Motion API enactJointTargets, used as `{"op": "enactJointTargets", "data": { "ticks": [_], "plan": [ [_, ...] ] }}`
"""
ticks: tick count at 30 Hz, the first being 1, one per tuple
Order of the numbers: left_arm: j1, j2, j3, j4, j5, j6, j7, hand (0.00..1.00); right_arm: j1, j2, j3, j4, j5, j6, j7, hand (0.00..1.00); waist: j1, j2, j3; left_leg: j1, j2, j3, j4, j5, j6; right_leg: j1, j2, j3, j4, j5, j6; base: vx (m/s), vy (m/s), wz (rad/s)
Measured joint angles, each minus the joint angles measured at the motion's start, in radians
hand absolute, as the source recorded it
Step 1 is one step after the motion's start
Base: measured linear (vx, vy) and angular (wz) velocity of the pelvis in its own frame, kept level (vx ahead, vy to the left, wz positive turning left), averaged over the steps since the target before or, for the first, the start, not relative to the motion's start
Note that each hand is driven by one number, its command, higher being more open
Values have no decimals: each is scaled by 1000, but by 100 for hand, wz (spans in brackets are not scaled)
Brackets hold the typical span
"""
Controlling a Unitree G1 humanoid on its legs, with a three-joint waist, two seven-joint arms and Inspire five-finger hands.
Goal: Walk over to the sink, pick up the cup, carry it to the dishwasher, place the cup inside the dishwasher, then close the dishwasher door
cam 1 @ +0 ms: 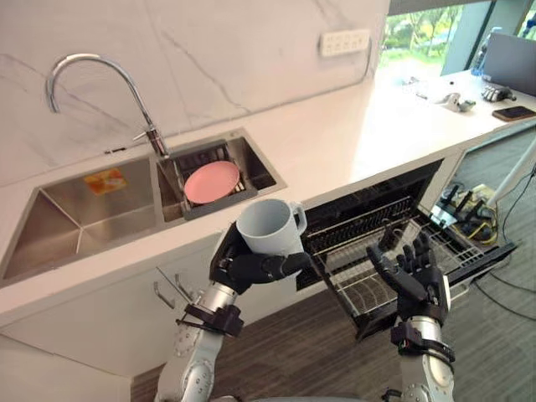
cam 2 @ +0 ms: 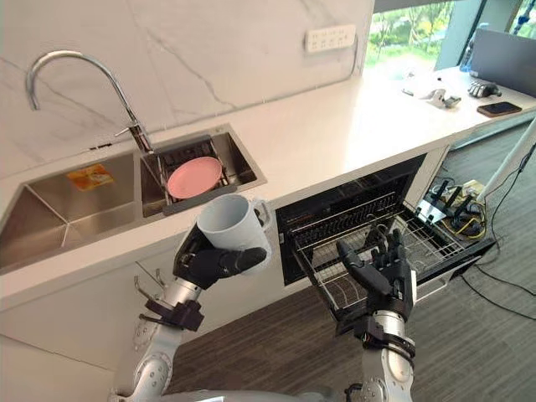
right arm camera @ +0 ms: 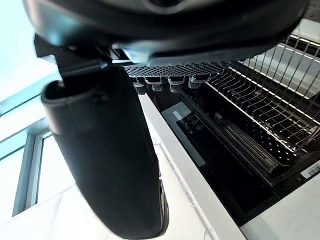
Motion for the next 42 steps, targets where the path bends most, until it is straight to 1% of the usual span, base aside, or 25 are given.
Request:
{"op": "enactJointTargets", "data": {
  "ticks": [1,2,4,5,6,7,9,11,12,13,14,17,18,23,27,32,34,35,36,37,38,39,40,41,42],
  "plan": [
    [-23,-2,-1,-3,0,2,1,0,-1,2,-5,-2,-3,0,0,100,-2,-4,3,19,-12,0,6,-14,15,-23,-18,-12,53,43,-19,157,237,-8],
    [-31,-3,-4,-8,1,2,1,0,-1,2,-9,-6,-8,0,0,100,-3,-11,8,31,-17,3,5,-18,21,-25,-23,-15,58,71,-20,137,230,-45],
    [-60,-1,-14,-57,3,-3,22,0,-32,8,5,-14,-41,0,3,100,13,2,16,93,-21,54,-37,-47,39,-40,-34,-45,16,160,-16,100,227,-109],
    [-76,3,-12,-66,4,-12,34,0,-47,14,12,-12,-42,1,6,100,21,3,26,110,-21,95,-44,-51,45,-55,-44,-67,20,167,-19,19,219,-168],
    [-99,7,5,-76,16,-23,73,0,-73,18,32,-12,-37,5,21,100,24,6,46,137,-6,169,-63,-57,54,-109,-45,-158,65,168,-20,-14,152,-141],
    [-105,10,13,-77,21,-24,91,0,-78,18,34,-12,-36,8,32,100,23,9,50,144,-2,195,-75,-58,56,-122,-41,-200,60,169,-21,-28,126,-143],
    [-114,29,30,-78,20,-24,127,0,-83,17,38,-8,-36,20,47,100,14,16,56,150,12,260,-94,-75,67,-156,-3,-275,-12,145,-45,-23,65,-100],
    [-118,37,34,-81,20,-24,131,0,-82,16,26,-4,-36,27,42,100,1,21,59,136,21,279,-97,-85,53,-183,51,-277,-144,144,-52,1,11,-46],
    [-118,39,30,-87,21,-23,130,0,-83,15,18,-3,-36,27,33,100,-10,16,56,126,20,279,-95,-86,44,-198,69,-284,-222,169,-62,45,-42,1],
    [-118,38,27,-88,21,-21,130,0,-83,14,10,-3,-36,27,28,100,-16,14,56,124,16,276,-88,-89,32,-199,78,-285,-240,214,-82,187,-122,-9],
    [-117,16,31,-91,22,-8,133,0,-86,-4,-6,-4,-36,33,19,100,-13,43,57,122,31,274,-61,-94,5,-197,100,-293,-234,275,-87,201,-123,-14],
    [-121,-31,56,-95,21,-2,134,0,-78,-18,2,-6,-38,55,22,100,-10,71,60,125,82,262,-34,-114,-21,-207,137,-338,-195,254,-121,146,-128,-27],
    [-126,-40,61,-96,21,2,132,0,-67,-12,3,-11,-39,61,25,100,-10,69,61,133,97,267,-37,-119,-26,-204,154,-343,-192,249,-129,81,-121,-29],
    [-116,-20,42,-122,33,14,112,0,-14,3,-5,-45,-36,60,46,100,-5,61,66,146,99,258,-60,-130,-28,-176,171,-357,-237,243,-128,17,-28,-3],
    [-87,-19,41,-122,38,13,113,0,-6,1,-2,-45,-35,60,47,100,19,61,66,182,94,251,-96,-113,-29,-147,164,-370,-235,238,-125,26,-12,8],
    [-52,-12,45,-120,40,10,113,0,-9,-7,30,-44,-4,61,56,100,40,69,58,205,106,217,-90,-141,-39,-127,150,-398,-162,164,-119,49,-36,19],
    [-20,-2,44,-120,42,-3,124,0,-18,-17,84,-40,1,77,62,100,46,99,30,201,172,220,-13,-166,-58,-109,202,-405,-153,109,-136,141,-129,-2],
    [-17,3,44,-116,42,-4,126,0,-22,-16,98,-38,1,79,65,100,46,102,27,186,193,211,40,-173,-56,-94,215,-406,-166,103,-126,194,-165,-12],
    [-16,5,43,-101,43,-5,130,0,-40,-18,127,-29,1,85,68,100,51,103,26,127,245,191,195,-165,-44,-66,247,-408,-201,105,-129,233,-249,-22],
    [-17,1,43,-79,46,-8,142,0,-56,-22,145,-28,0,94,78,100,59,114,28,63,290,147,362,-123,-30,-30,278,-397,-236,105,-136,229,-268,-34],
    [-16,-2,41,-66,52,-8,148,0,-64,-25,153,-28,0,96,80,100,65,119,30,33,306,119,443,-85,-33,-8,289,-387,-255,106,-140,241,-180,-55],
    [-8,-10,36,-37,64,-9,157,0,-79,-30,163,-24,-1,96,84,100,85,119,33,-1,297,78,512,-111,-76,29,291,-358,-284,106,-143,184,-26,-62],
    [-4,-17,31,-28,78,-9,164,0,-87,-33,165,-24,-1,96,88,100,94,123,31,-8,279,76,507,-131,-73,41,287,-338,-294,106,-143,262,27,-107],
    [17,-21,22,-21,124,-32,169,0,-126,-35,164,-19,-1,95,90,100,101,127,28,-34,206,60,393,-172,-39,56,267,-287,-313,112,-134,207,38,-92],
    [18,-19,20,-20,137,-37,169,0,-136,-35,164,-19,-1,94,92,100,101,126,28,-38,182,49,324,-174,-35,58,260,-272,-318,117,-125,196,53,-80]
  ]
}}
